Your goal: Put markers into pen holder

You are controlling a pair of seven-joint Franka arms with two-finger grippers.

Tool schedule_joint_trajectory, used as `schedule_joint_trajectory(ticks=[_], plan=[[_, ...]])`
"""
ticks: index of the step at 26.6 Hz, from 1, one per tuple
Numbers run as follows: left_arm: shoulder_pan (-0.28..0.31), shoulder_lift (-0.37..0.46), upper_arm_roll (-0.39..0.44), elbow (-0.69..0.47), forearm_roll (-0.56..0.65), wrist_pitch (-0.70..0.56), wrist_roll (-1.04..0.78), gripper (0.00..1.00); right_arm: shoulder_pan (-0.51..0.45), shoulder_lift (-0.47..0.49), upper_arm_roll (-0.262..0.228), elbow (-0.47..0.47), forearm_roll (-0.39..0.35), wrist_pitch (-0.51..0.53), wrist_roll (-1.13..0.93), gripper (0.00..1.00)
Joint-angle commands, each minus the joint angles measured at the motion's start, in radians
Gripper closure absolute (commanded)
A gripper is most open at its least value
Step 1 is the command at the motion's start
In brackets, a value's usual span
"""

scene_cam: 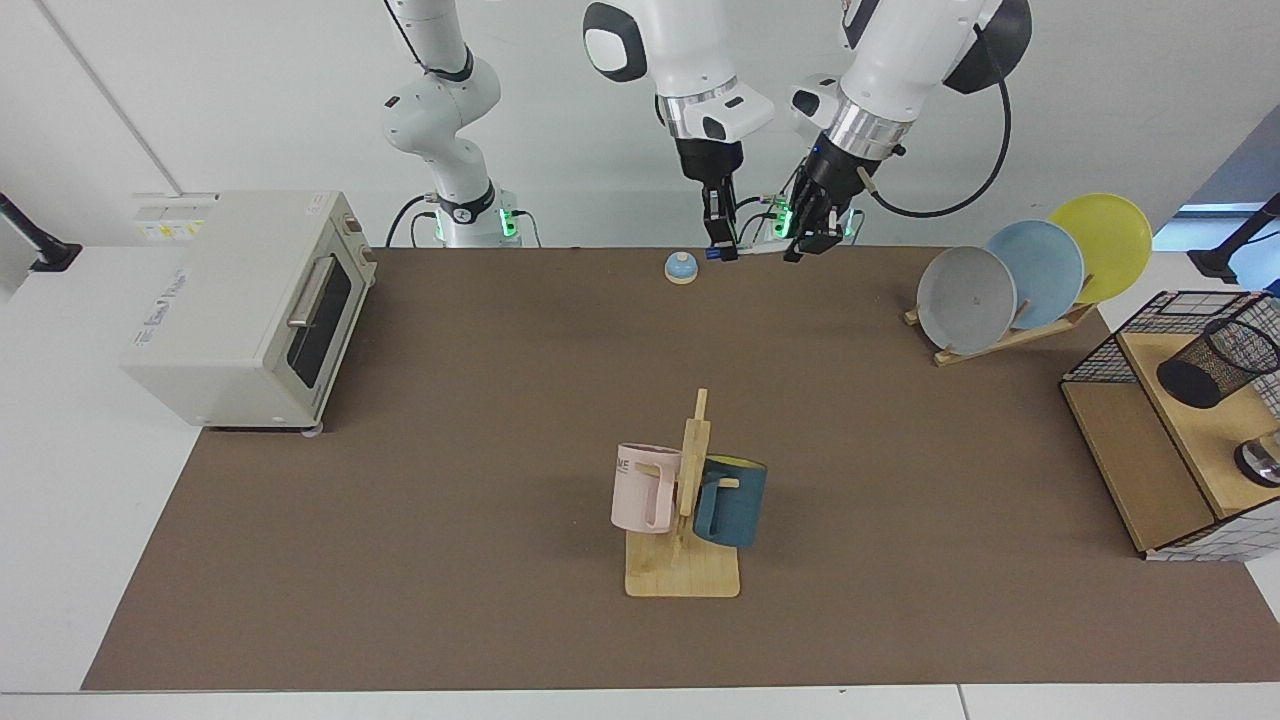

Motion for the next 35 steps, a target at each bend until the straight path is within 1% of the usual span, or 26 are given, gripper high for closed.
schedule_joint_trajectory(ticks=[1, 2, 3, 4, 5, 11, 15, 17, 20, 22, 24, 27, 28, 30, 33, 35], plan=[[0.002, -0.029, 0.011, -0.033, 0.019, 0.011, 0.0, 1.0, 0.004, 0.008, -0.006, 0.013, 0.0, 0.009, 0.043, 1.0], [0.002, -0.029, 0.012, -0.033, 0.019, 0.009, 0.0, 1.0, 0.004, 0.008, -0.006, 0.013, -0.002, 0.009, 0.044, 0.93], [0.002, -0.029, 0.012, -0.033, 0.019, 0.006, 0.0, 1.0, 0.004, 0.006, -0.006, 0.013, -0.002, 0.009, 0.044, 0.78], [0.004, -0.029, 0.014, -0.032, 0.019, 0.003, 0.0, 1.0, 0.004, 0.006, -0.006, 0.013, -0.004, 0.009, 0.044, 0.46], [0.004, -0.029, 0.015, -0.032, 0.019, 0.001, -0.002, 1.0, 0.004, 0.006, -0.006, 0.012, -0.005, 0.011, 0.041, 0.0], [0.008, -0.029, 0.02, -0.029, 0.022, -0.014, -0.012, 1.0, 0.002, 0.006, -0.006, 0.012, -0.005, 0.011, 0.032, 0.0], [0.039, -0.028, 0.02, -0.026, 0.08, -0.031, -0.014, 1.0, 0.001, 0.002, -0.006, 0.003, -0.005, 0.009, 0.03, 0.0], [0.071, -0.028, 0.018, -0.024, 0.13, -0.052, -0.009, 1.0, -0.01, -0.004, -0.006, -0.008, -0.005, 0.008, 0.014, 0.0], [0.131, -0.029, 0.02, -0.022, 0.175, -0.097, -0.009, 1.0, -0.03, -0.008, -0.013, -0.014, -0.002, -0.006, -0.02, 0.0], [0.163, -0.029, 0.019, -0.021, 0.228, -0.106, -0.009, 1.0, -0.064, -0.009, -0.012, -0.014, 0.0, -0.018, -0.02, 0.0], [0.183, -0.029, 0.02, -0.006, 0.299, -0.12, -0.009, 1.0, -0.097, -0.011, -0.012, -0.014, 0.007, -0.04, -0.019, 0.0], [0.225, -0.023, 0.02, 0.022, 0.386, -0.137, -0.009, 1.0, -0.142, -0.015, -0.018, -0.011, 0.032, -0.061, -0.011, 0.0], [0.249, -0.021, 0.02, 0.027, 0.432, -0.138, -0.009, 1.0, -0.171, -0.021, -0.021, -0.008, 0.038, -0.067, -0.011, 0.0], [0.272, -0.021, 0.02, 0.028, 0.498, -0.141, -0.009, 1.0, -0.212, -0.024, -0.021, -0.001, 0.045, -0.078, -0.009, 0.0], [0.307, -0.02, 0.02, 0.033, 0.564, -0.141, -0.008, 1.0, -0.266, -0.028, -0.027, 0.006, 0.047, -0.087, -0.003, 0.0], [0.341, -0.018, 0.02, 0.046, 0.594, -0.141, -0.008, 1.0, -0.294, -0.032, -0.027, 0.009, 0.042, -0.093, 0.012, 0.0]])
